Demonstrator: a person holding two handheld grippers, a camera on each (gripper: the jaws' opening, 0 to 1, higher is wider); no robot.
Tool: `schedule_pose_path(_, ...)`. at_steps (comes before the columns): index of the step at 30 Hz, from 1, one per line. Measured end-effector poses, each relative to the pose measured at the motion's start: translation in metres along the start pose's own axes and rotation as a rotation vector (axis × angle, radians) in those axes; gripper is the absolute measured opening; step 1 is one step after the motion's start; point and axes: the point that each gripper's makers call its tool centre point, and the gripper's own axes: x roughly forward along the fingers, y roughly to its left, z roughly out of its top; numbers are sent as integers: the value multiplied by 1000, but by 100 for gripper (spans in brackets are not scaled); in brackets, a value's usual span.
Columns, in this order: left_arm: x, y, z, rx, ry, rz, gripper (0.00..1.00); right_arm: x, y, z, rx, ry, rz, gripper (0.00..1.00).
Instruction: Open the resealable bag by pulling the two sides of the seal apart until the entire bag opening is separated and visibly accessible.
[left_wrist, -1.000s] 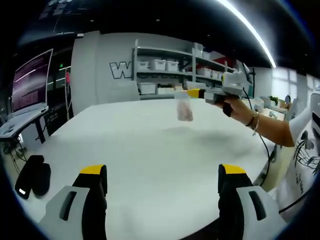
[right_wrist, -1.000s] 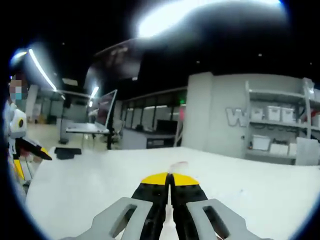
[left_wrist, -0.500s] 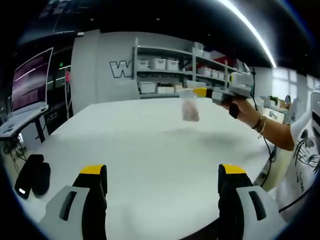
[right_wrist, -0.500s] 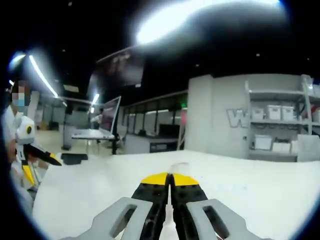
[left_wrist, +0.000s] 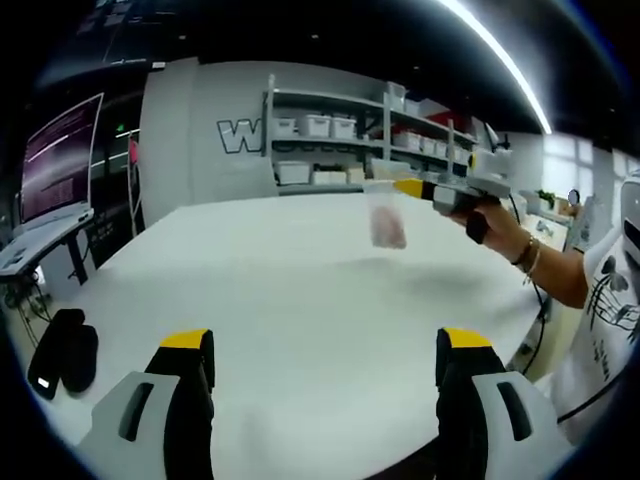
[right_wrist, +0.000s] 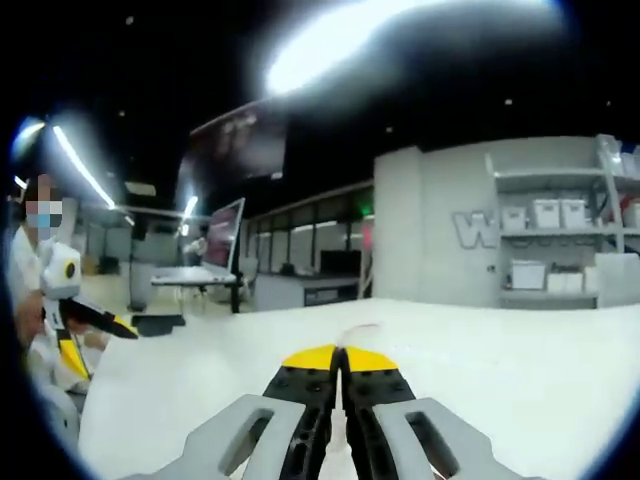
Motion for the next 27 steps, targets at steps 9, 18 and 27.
schedule_pose_path(9,2,-2,-3,-1,6,-7,90,-12,8,4,22,-21,2,0)
schedule_pose_path(18,4,-2,-7,-9,12,-10,90,-18,14,0,38,-21,10,0)
schedule_pose_path(27,4,2,-11,-20,13,-7,89,-29,22,0,42,-25,13,0)
